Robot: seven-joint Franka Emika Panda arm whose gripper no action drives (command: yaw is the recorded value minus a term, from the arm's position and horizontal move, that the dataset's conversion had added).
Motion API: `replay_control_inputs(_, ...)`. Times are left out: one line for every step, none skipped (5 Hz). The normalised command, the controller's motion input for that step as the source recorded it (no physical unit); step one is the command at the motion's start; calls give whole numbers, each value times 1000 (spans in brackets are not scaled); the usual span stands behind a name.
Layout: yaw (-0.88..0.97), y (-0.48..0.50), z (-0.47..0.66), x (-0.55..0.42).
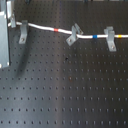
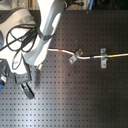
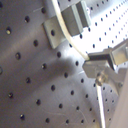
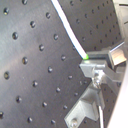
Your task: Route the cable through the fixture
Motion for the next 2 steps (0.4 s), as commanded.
replay_control_inputs(0,-81,-261,276)
replay_control_inputs(-80,-116,-334,431)
